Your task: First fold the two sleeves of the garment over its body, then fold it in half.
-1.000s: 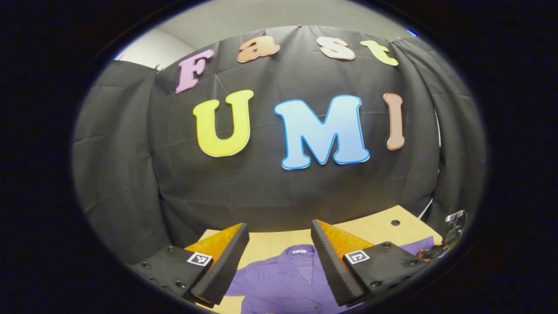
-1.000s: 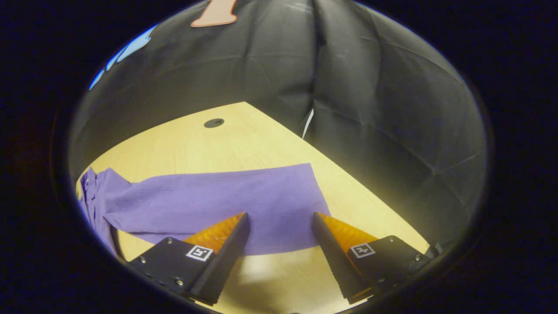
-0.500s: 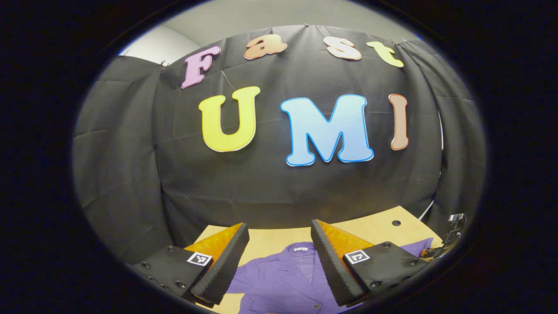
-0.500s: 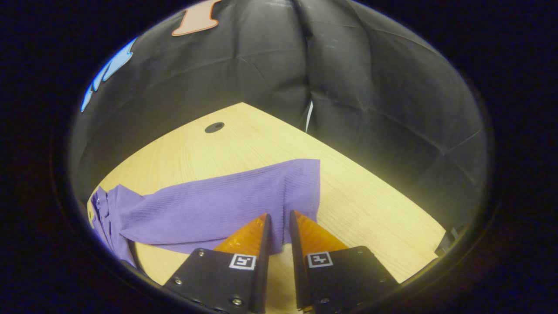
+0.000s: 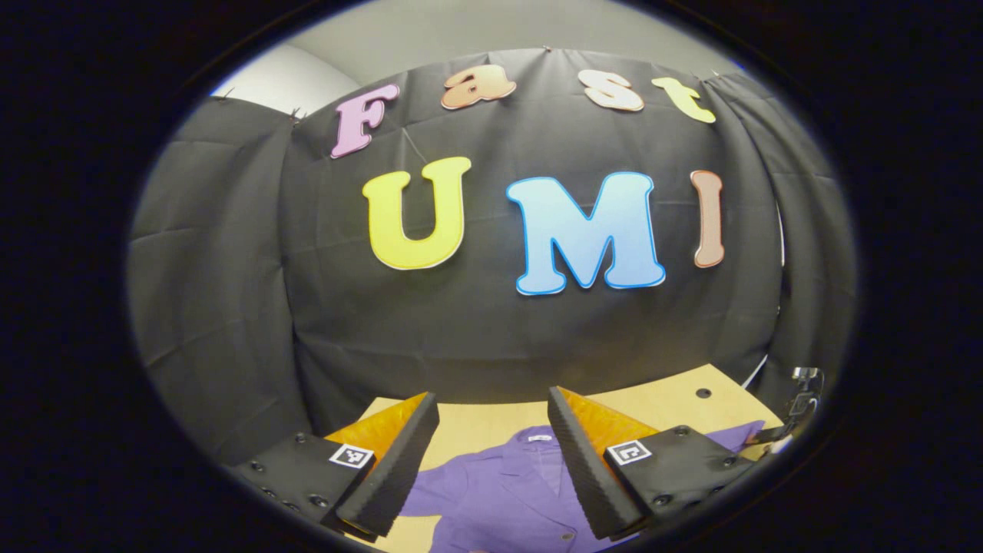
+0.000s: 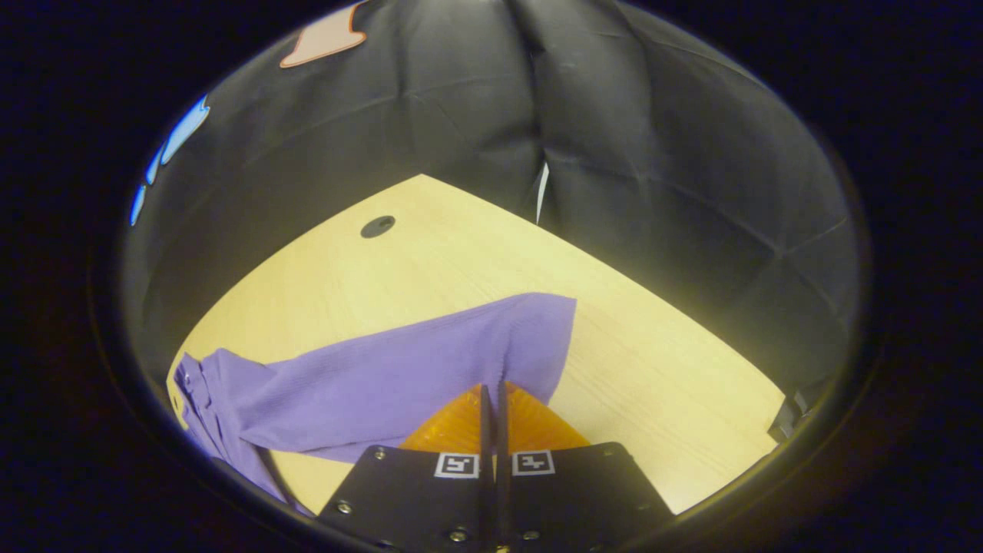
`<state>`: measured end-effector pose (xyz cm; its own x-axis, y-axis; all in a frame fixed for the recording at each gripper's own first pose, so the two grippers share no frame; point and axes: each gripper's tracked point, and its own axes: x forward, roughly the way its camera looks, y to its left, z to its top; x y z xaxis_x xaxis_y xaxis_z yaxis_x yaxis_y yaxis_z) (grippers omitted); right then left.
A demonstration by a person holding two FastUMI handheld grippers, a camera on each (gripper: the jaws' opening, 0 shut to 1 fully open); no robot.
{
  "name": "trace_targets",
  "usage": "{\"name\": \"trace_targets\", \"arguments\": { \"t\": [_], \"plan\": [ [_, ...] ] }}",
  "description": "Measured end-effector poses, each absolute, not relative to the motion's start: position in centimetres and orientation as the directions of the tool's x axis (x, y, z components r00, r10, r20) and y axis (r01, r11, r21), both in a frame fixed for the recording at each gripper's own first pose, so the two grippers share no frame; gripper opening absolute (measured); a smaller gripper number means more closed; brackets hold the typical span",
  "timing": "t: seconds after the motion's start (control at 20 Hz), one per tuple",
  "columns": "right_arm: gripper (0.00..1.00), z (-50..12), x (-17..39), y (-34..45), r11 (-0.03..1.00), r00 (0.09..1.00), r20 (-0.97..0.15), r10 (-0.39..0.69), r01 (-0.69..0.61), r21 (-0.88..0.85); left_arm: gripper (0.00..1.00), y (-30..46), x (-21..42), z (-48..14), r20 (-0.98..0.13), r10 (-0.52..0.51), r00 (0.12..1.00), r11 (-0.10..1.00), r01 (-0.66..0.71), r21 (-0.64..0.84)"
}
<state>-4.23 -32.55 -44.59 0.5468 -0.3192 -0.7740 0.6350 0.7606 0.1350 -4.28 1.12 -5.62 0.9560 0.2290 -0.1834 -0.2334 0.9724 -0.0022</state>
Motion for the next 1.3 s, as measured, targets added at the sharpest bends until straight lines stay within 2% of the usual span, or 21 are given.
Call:
{"name": "trace_targets", "arguments": {
  "t": [0.45,0.5,0.55,0.95,1.3],
  "plan": [
    [0.01,-37.0,4.1,-19.6,0.872,0.731,-0.666,-0.151,0.415,0.258,0.93,5.2,-7.7,-6.3,-0.181,0.266,0.947,0.961,-0.275,-0.026],
    [0.05,-36.3,4.6,-17.9,0.885,0.743,-0.657,-0.127,0.384,0.263,0.94,6.0,-8.3,-6.4,-0.181,0.276,0.944,0.958,-0.285,-0.027],
    [0.02,-35.4,5.0,-16.2,0.896,0.753,-0.65,-0.099,0.352,0.271,0.94,6.8,-8.9,-6.5,-0.181,0.286,0.941,0.955,-0.295,-0.028],
    [0.02,-32.2,8.1,1.5,0.925,0.781,-0.615,0.112,0.144,0.352,0.94,15.7,-14.9,-9.2,-0.213,0.392,0.895,0.913,-0.407,-0.032],
    [0.01,-31.5,8.9,16.0,0.925,0.75,-0.604,0.268,-0.025,0.379,0.94,24.2,-18.5,-11.5,-0.237,0.472,0.849,0.872,-0.49,-0.02]
  ]
}}
